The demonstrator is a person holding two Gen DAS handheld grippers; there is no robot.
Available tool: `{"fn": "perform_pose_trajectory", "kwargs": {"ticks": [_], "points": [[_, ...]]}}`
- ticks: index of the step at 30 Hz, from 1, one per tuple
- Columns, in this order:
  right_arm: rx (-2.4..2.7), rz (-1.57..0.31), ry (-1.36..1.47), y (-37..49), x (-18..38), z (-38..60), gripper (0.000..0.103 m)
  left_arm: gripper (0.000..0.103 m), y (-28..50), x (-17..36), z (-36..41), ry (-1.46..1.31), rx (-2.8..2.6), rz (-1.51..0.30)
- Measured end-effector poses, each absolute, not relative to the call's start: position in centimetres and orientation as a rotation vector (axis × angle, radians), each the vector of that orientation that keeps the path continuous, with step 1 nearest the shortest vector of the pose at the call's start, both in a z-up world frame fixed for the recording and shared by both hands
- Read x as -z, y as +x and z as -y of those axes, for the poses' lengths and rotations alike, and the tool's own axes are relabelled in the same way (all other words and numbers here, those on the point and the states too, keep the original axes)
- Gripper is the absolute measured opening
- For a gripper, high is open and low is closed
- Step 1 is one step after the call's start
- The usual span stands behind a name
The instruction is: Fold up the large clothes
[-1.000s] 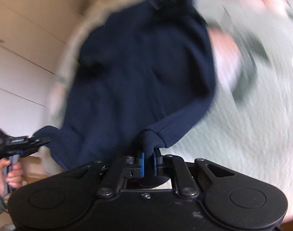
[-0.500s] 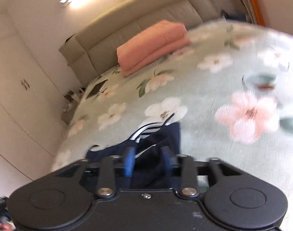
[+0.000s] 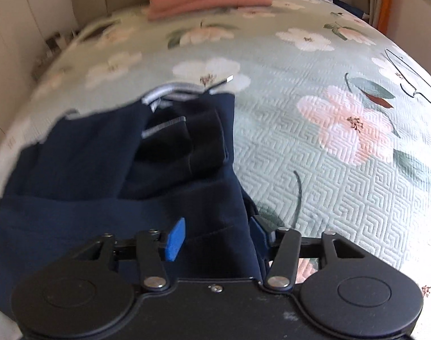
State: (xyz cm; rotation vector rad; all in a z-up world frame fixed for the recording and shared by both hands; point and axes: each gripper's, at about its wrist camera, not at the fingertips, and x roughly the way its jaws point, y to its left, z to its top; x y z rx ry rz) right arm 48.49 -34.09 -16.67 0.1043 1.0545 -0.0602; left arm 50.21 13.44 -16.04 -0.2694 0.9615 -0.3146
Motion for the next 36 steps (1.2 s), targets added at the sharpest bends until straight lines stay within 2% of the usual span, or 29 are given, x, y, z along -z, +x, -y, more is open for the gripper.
{"fn": "perform_pose_trajectory", "kwargs": {"ticks": [6,9,13,14,22,24,25,26,27,31,36], "points": [[0.076,-1.052,0.087,49.1,17.5,34.1,0.066,0.032,51.6,17.2,-14.1,-0.277,0.265,-0.968],[0.058,-1.032,0.058,49.5,17.8,34.4,0.066,0.037,51.4,17.5,-14.5,-0.325,0.258,-0.973],[0.038,-1.029,0.068,50.7,18.8,35.1,0.066,0.060,51.2,18.2,-14.4,-0.382,0.245,-0.994],[0.033,-1.033,0.076,51.1,19.2,35.4,0.066,0.062,51.2,18.4,-14.3,-0.389,0.242,-0.999],[-0.011,-1.068,0.163,52.4,21.7,36.6,0.065,0.061,51.8,20.3,-13.4,-0.412,0.212,-1.040],[-0.049,-1.063,0.159,52.1,21.7,36.4,0.052,0.057,51.8,20.4,-13.4,-0.440,0.191,-1.027],[-0.066,-1.057,0.142,51.9,21.6,36.1,0.036,0.044,51.7,20.4,-13.2,-0.440,0.183,-1.017],[-0.081,-1.050,0.122,51.7,21.6,35.8,0.019,0.021,51.6,20.3,-13.0,-0.426,0.174,-1.010],[-0.089,-1.030,0.109,51.3,21.3,35.6,0.012,0.013,51.6,20.3,-12.8,-0.413,0.168,-1.007],[-0.108,-0.940,-0.001,48.9,19.4,34.1,0.008,0.010,49.2,18.3,-12.1,-0.443,0.137,-0.899],[-0.118,-0.762,-0.139,44.9,14.0,32.5,0.007,0.009,45.6,13.3,-11.9,-0.475,0.153,-0.786]]}}
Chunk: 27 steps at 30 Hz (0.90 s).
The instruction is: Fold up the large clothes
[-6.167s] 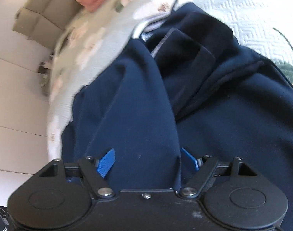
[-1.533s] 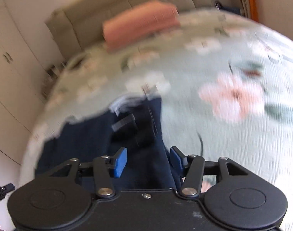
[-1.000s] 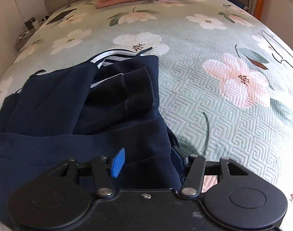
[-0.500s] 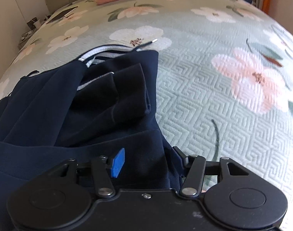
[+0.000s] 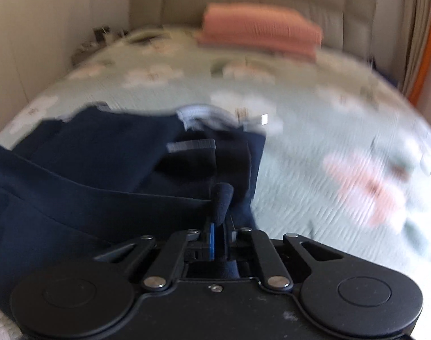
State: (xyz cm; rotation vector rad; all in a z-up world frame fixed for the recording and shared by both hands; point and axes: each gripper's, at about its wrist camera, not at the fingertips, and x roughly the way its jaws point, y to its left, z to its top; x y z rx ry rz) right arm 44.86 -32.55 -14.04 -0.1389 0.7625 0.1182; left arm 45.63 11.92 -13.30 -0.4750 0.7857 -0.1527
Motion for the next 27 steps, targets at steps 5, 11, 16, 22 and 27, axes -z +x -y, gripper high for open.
{"fn": "perform_pose_trajectory", "kwargs": {"ticks": [5,11,16,22,27], "points": [[-0.114,-0.612,-0.134,45.0,8.6,32.8,0.006,0.009,46.0,8.3,-11.2,-0.437,0.195,-0.676],[-0.046,-0.431,-0.099,52.5,7.2,33.4,0.006,0.010,53.1,5.9,-11.2,-0.394,0.192,-0.505],[0.000,-0.461,-0.121,62.1,13.6,32.1,0.006,0.010,61.5,11.5,-12.6,-0.446,0.068,-0.492],[0.068,-0.763,-0.188,69.7,24.8,31.1,0.008,0.002,67.6,20.8,-12.7,-0.405,-0.098,-0.618],[0.069,-0.772,-0.250,70.5,26.0,30.9,0.023,0.002,68.6,23.8,-14.3,-0.421,-0.190,-0.695]]}}
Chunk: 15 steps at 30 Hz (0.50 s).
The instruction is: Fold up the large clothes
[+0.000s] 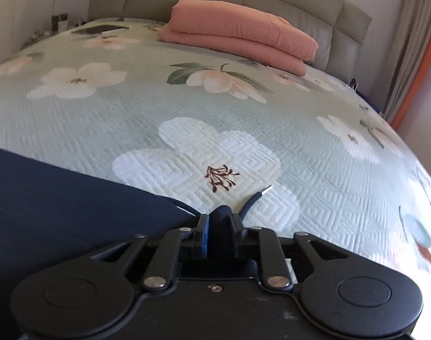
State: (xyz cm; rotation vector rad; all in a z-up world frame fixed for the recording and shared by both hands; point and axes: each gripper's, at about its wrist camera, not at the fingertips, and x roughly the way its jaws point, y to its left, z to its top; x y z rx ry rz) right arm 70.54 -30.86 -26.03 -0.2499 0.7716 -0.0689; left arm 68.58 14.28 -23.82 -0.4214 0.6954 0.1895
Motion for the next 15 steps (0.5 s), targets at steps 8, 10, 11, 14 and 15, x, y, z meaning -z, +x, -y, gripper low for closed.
{"fn": "perform_pose_trajectory", "kwargs": {"ticks": [8,10,11,14,15], "points": [[0.042,-0.589,-0.180,63.5,17.1,30.6,0.032,0.006,63.3,14.9,-10.2,-0.225,0.023,-0.548],[-0.044,-0.628,-0.155,62.2,16.4,27.7,0.032,0.006,62.1,13.8,-7.4,-0.254,0.172,-0.564],[-0.097,-0.668,-0.133,62.3,16.6,26.3,0.032,0.006,62.1,13.9,-5.9,-0.296,0.244,-0.595],[-0.199,-0.710,-0.138,63.0,18.7,21.9,0.018,0.007,63.1,16.7,-1.3,-0.398,0.421,-0.689],[-0.206,-0.719,-0.176,63.6,20.0,20.8,0.014,0.007,63.5,17.7,0.1,-0.358,0.422,-0.711]]}}
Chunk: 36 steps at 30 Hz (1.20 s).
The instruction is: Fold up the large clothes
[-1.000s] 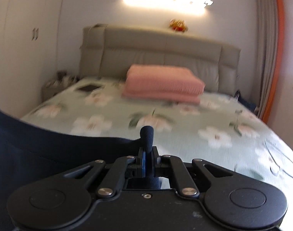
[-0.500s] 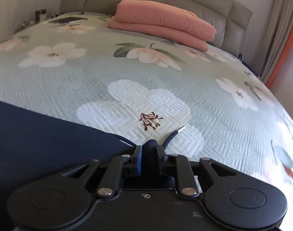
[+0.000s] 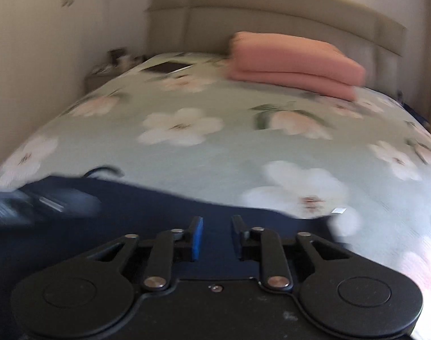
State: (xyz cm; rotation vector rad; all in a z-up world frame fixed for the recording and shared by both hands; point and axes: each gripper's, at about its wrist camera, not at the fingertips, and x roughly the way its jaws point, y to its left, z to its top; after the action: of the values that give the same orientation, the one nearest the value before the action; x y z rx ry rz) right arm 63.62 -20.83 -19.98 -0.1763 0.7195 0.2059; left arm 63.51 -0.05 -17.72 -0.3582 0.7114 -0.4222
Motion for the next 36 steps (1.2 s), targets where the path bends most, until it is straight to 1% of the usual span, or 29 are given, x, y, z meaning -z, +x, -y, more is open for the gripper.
{"fn": "perform_pose_trajectory", "kwargs": {"ticks": [1,2,3,4,5,6,9,11,13,15,18,21,22,24,25,27,29,30,31,33,34,36], "points": [[-0.214,-0.762,-0.211,64.5,21.6,20.2,0.011,0.004,64.1,18.9,0.7,-0.319,0.397,-0.734],[-0.207,-0.796,-0.218,65.2,22.9,20.5,0.001,0.003,64.9,20.5,0.5,-0.308,0.354,-0.778],[-0.194,-0.810,-0.215,65.4,23.8,21.4,0.000,0.003,65.4,21.7,-0.7,-0.382,0.355,-0.806],[-0.178,-0.797,-0.229,65.2,23.9,22.4,0.000,0.004,65.5,22.9,-3.1,-0.548,0.362,-0.815],[-0.121,-0.785,-0.261,64.7,23.7,23.6,0.000,0.004,65.3,23.2,-4.7,-0.624,0.332,-0.821],[-0.021,-0.794,-0.284,64.3,23.7,25.0,0.000,0.004,64.5,22.8,-6.3,-0.625,0.254,-0.816],[0.145,-0.867,-0.179,62.5,24.4,31.7,0.000,0.003,61.8,21.9,-8.7,-0.421,0.078,-0.792],[0.235,-0.907,-0.197,61.0,23.4,33.3,0.002,0.003,60.0,21.9,-10.5,-0.379,0.036,-0.809],[0.221,-0.887,-0.133,58.6,20.8,32.9,0.003,0.003,57.7,20.5,-11.4,-0.406,0.021,-0.804],[0.122,-0.840,-0.061,56.0,18.1,30.6,0.003,0.003,55.2,18.3,-9.7,-0.357,0.060,-0.776],[-0.084,-0.826,-0.058,52.1,16.6,24.4,0.004,0.009,51.3,16.1,-6.1,-0.359,0.215,-0.771],[-0.203,-0.869,-0.124,50.2,19.2,19.5,0.004,0.010,49.3,17.2,-3.4,-0.301,0.277,-0.857],[-0.215,-0.911,-0.131,49.9,20.8,19.2,0.003,0.008,48.8,18.2,-3.2,-0.281,0.253,-0.890],[-0.193,-0.951,-0.139,49.0,23.2,20.1,0.003,0.003,47.8,20.1,-4.9,-0.353,0.228,-0.881],[-0.176,-0.938,-0.147,48.3,23.5,20.9,0.003,0.003,47.3,20.7,-6.4,-0.420,0.202,-0.884],[-0.102,-0.976,-0.169,47.3,23.9,22.9,0.003,0.003,46.5,21.3,-8.8,-0.501,0.162,-0.894],[-0.046,-1.017,-0.130,46.4,24.1,25.2,0.003,0.003,45.8,21.2,-10.2,-0.337,-0.019,-0.936],[-0.033,-1.025,-0.126,46.1,23.9,25.9,0.003,0.003,45.0,21.3,-11.2,-0.300,-0.034,-0.944],[-0.006,-1.040,-0.153,46.1,23.5,26.0,0.003,0.003,44.5,21.3,-12.2,-0.335,-0.030,-0.950],[0.033,-1.049,-0.172,46.4,22.4,25.9,0.004,0.004,43.9,20.6,-13.7,-0.404,-0.017,-0.969],[0.031,-1.037,-0.154,46.5,21.7,25.8,0.005,0.004,43.4,19.8,-14.1,-0.396,-0.010,-0.963],[0.006,-0.992,-0.116,46.7,20.0,24.8,0.005,0.019,43.2,18.4,-14.6,-0.363,-0.014,-0.936]]}}
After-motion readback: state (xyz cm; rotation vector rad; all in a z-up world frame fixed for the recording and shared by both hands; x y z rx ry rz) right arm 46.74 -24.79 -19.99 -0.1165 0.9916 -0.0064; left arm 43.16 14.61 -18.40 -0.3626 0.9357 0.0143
